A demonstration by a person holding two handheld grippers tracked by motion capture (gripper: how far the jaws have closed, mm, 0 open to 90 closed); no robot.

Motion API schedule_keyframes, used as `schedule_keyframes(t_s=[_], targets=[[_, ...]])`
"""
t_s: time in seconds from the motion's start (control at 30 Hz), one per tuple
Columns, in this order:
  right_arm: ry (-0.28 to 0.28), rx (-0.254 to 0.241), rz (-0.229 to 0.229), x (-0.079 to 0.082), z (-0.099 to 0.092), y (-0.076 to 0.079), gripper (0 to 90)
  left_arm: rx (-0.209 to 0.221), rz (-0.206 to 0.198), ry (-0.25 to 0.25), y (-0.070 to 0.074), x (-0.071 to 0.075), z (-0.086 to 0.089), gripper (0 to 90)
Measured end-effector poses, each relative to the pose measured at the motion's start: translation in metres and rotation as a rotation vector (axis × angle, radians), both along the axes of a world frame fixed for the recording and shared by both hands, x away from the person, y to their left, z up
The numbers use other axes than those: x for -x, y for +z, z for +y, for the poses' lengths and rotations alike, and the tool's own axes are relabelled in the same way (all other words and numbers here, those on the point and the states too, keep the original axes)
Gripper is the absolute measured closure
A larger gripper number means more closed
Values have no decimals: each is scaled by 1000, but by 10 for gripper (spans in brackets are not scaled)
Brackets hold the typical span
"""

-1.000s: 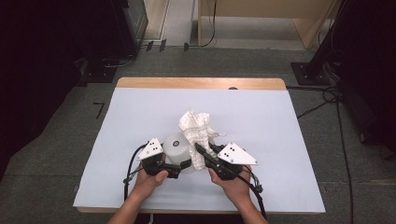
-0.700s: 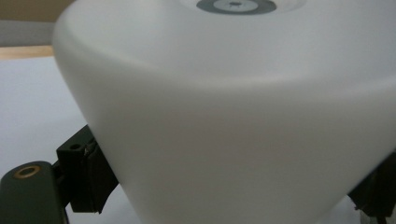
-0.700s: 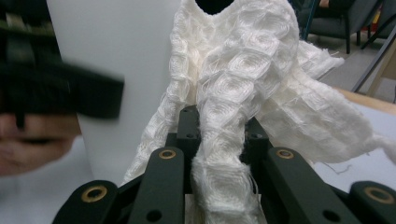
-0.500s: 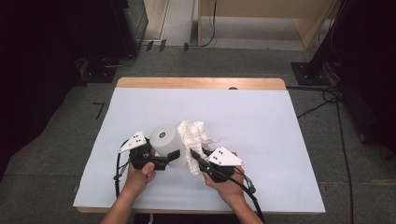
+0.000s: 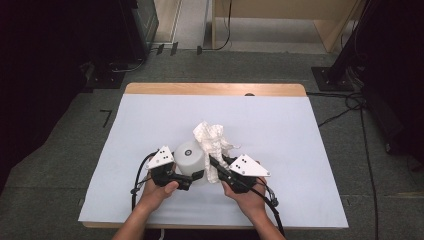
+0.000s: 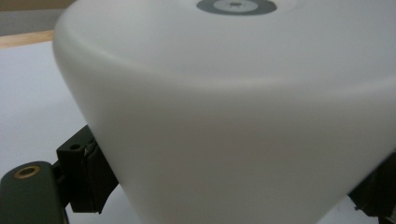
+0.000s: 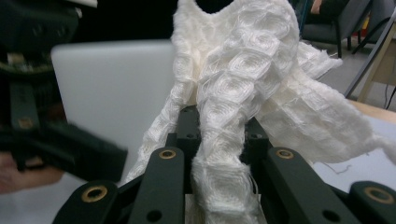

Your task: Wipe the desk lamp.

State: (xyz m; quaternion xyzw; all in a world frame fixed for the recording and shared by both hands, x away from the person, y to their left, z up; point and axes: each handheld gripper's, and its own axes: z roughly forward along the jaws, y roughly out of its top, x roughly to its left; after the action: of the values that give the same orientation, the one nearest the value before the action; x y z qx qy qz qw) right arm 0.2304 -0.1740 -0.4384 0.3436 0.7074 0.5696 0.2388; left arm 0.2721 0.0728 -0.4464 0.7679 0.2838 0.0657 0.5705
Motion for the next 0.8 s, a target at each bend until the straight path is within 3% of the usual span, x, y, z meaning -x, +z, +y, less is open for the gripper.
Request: schedule_keyframes(t_s=[0.13, 0.3, 0.47, 0.5, 0.53, 0.6, 0.63, 0.67, 0.7, 0.8], targets=[[1, 48, 25, -2, 3, -11, 755, 12, -23, 19, 5, -1, 4, 86], [-6, 60, 42, -6, 1, -15, 755, 20, -38, 35, 6, -2, 6, 86], [-59, 28, 28, -9, -15, -8, 752, -101, -102, 121, -2, -3, -2, 86], [-73, 18, 28, -10, -19, -7, 751, -101, -102, 121, -2, -3, -2, 86], [-86, 7, 28, -10, -23, -5, 752, -144, -119, 136, -6, -3, -5, 85], [-98, -3, 28, -11, -27, -4, 752, -165, -126, 141, -8, -4, -6, 85], [-122, -17, 23, -13, -35, -2, 752, -217, -139, 161, -13, -5, -9, 85], [-122, -17, 23, -13, -35, -2, 752, -217, -139, 161, -13, -5, -9, 85], [-140, -28, 24, -13, -40, 0, 752, -271, -161, 182, -19, -5, -13, 85], [-158, -31, 21, -15, -45, 0, 752, -312, -166, 194, -26, -7, -17, 85]])
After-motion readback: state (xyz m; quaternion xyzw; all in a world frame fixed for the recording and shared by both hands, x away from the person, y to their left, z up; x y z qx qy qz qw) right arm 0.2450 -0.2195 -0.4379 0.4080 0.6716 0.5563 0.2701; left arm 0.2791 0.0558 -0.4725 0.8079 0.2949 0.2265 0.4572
